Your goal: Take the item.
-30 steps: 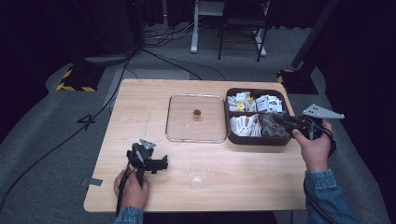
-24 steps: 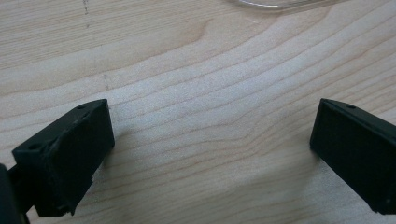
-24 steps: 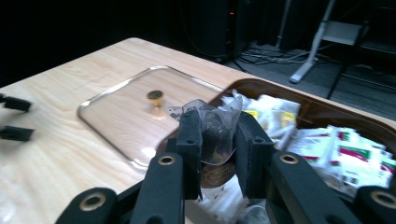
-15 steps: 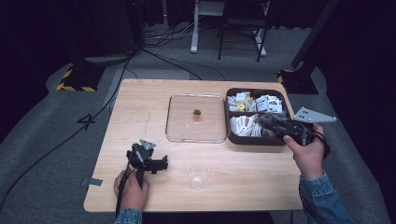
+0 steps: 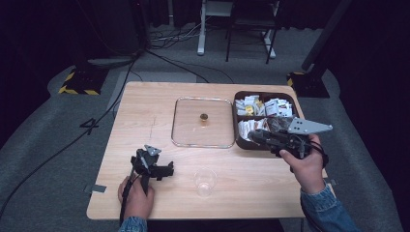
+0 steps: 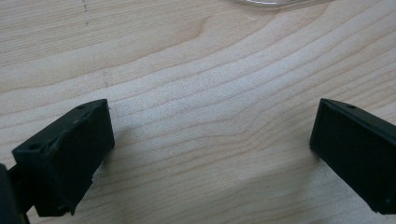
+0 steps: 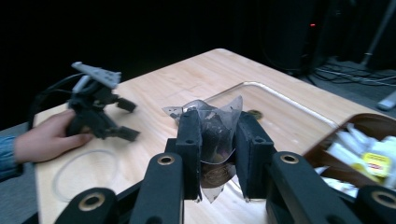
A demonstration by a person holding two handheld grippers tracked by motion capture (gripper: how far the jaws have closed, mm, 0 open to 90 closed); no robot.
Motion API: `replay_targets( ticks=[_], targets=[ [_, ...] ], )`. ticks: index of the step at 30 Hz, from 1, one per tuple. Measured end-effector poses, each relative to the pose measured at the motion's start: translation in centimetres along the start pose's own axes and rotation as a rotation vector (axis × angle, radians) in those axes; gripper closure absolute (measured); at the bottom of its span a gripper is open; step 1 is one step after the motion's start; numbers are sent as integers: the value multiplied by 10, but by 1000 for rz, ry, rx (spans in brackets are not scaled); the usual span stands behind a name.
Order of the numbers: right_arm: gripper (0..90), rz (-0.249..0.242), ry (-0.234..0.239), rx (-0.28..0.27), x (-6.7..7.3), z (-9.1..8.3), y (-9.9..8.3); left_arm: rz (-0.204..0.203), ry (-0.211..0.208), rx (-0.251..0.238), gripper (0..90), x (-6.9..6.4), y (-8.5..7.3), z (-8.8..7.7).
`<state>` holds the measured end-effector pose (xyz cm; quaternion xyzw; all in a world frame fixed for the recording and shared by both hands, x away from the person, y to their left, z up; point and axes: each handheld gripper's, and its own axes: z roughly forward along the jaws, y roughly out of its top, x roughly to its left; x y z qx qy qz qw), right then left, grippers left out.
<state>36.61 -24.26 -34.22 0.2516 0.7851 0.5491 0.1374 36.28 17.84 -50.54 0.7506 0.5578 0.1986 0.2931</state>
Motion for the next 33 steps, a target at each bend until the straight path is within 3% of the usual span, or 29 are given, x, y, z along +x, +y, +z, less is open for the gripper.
replay_targets(
  ticks=[13, 19, 31, 33],
  targets=[
    [737, -38, 115, -11, 37, 18, 9, -1, 3, 0, 0, 0, 0, 0],
    [735, -73, 173, 18, 58, 34, 8, -1, 0, 1, 0, -1, 1, 1],
    [735, -100, 245, 61, 79, 58, 2, 0, 1, 2, 0, 0, 1, 0],
    [735, -139, 262, 67, 89, 64, -1, 0, 2, 2, 0, 0, 1, 0]
  ],
)
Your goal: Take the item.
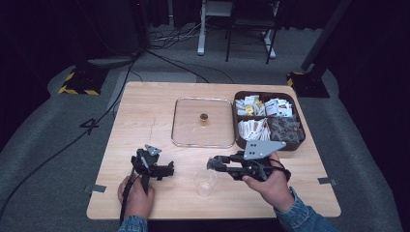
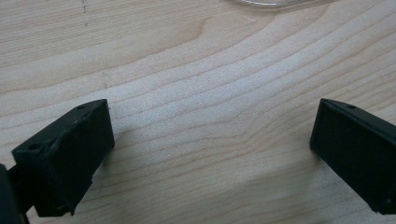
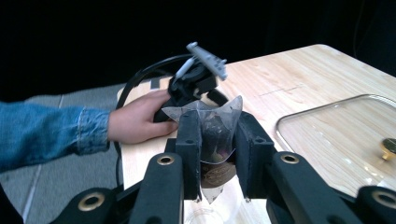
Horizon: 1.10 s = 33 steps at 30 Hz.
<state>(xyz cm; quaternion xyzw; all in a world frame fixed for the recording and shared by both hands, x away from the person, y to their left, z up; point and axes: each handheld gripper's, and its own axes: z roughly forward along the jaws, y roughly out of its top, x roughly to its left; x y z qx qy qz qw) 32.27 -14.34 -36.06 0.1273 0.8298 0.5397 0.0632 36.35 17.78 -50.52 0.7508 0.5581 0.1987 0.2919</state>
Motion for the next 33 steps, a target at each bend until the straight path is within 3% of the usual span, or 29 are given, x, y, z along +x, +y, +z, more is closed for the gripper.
replay_targets(
  ticks=[7, 15, 23, 33],
  targets=[
    [735, -11, 22, 27, 6, 14, -4, 0, 0, 0, 0, 0, 0, 0],
    [737, 22, 24, 56, -6, 28, -18, -3, -1, 0, 0, 0, 0, 0],
    [736, 32, 37, 85, -8, 36, -25, -2, -1, 0, 0, 0, 0, 0],
    [734, 45, 72, 179, -6, 48, -34, 0, 0, 0, 0, 0, 0, 0]
  ],
)
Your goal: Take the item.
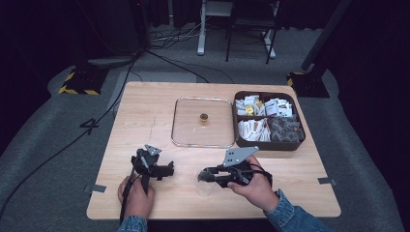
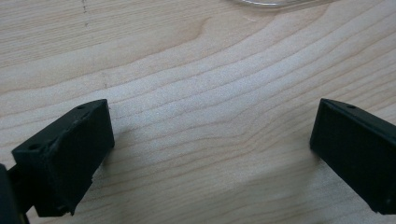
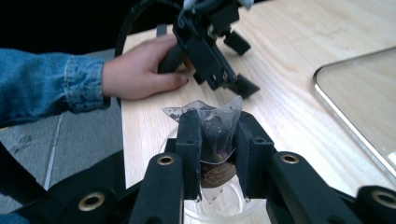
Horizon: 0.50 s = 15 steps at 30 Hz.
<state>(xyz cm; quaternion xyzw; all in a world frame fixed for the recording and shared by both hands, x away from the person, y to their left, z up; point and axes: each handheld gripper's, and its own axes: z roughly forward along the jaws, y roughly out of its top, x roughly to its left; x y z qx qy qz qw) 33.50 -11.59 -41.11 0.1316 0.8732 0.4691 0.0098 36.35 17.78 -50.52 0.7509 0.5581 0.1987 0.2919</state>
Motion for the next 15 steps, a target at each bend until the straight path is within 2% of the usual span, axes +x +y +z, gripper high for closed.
replay_targets(
  ticks=[4, 5, 6, 9, 15],
  targets=[
    [700, 2, 8, 29, -1, 4, -2, 0, 0, 0, 0, 0, 0, 0],
    [617, -7, 9, 34, -1, 6, -3, 0, 0, 0, 0, 0, 0, 0],
    [617, -7, 9, 34, -1, 6, -3, 0, 0, 0, 0, 0, 0, 0],
    [539, -25, -2, 14, 0, 6, -2, 0, 0, 0, 0, 0, 0, 0],
    [515, -38, -4, 15, 0, 8, -2, 0, 0, 0, 0, 0, 0, 0]
  ],
)
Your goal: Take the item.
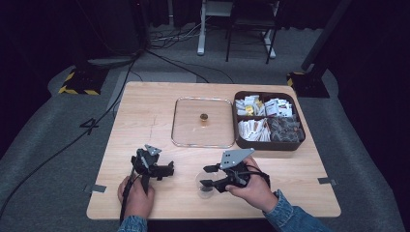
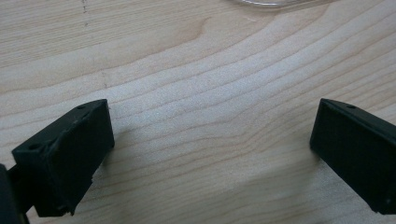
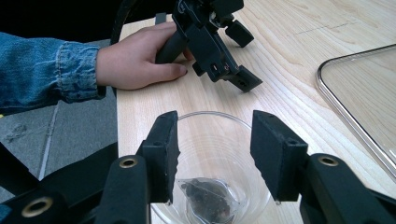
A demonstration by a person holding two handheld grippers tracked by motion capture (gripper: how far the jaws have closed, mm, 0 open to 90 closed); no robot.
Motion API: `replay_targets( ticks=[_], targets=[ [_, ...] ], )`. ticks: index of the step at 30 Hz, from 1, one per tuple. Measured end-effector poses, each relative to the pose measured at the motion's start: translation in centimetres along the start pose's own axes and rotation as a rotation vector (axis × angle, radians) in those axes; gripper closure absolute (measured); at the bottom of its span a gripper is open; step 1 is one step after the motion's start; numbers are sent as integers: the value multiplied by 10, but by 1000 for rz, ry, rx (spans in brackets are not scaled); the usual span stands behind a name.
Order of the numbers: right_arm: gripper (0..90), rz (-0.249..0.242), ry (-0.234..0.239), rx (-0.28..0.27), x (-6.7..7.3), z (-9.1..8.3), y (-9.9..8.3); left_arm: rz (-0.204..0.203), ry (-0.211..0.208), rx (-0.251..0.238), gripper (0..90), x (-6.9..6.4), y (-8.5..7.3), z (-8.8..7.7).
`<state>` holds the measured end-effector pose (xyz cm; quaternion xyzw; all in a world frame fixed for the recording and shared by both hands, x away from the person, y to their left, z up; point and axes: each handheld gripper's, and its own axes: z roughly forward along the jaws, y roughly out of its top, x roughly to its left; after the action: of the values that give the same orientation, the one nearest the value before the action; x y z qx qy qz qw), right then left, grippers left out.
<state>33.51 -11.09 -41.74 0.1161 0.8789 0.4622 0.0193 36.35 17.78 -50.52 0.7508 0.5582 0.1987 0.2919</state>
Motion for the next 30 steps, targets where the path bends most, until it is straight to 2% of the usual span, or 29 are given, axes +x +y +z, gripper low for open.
replay_targets(
  ticks=[7, 11, 13, 15, 17, 23, 30],
  targets=[
    [500, -15, -1, -12, 4, -3, 3, 0, 0, 0, 0, 0, 0, 0],
    [422, -22, -16, -36, 5, -11, 7, 0, 0, 0, 0, 0, 0, 0],
    [361, -23, -22, -44, 5, -18, 10, 0, 0, 0, 0, 0, 0, 0],
    [287, -24, -22, -28, 5, -26, 13, -2, 1, 0, 0, 0, 0, 0],
    [251, -29, -28, -13, 6, -34, 13, 0, 0, 0, 0, 0, 0, 0],
    [224, -9, -72, -28, 4, -64, 10, 0, 1, 0, 0, 0, 0, 0],
    [223, 21, -126, -50, -9, -94, -3, -2, -1, 0, 0, 0, 0, 0]
  ],
)
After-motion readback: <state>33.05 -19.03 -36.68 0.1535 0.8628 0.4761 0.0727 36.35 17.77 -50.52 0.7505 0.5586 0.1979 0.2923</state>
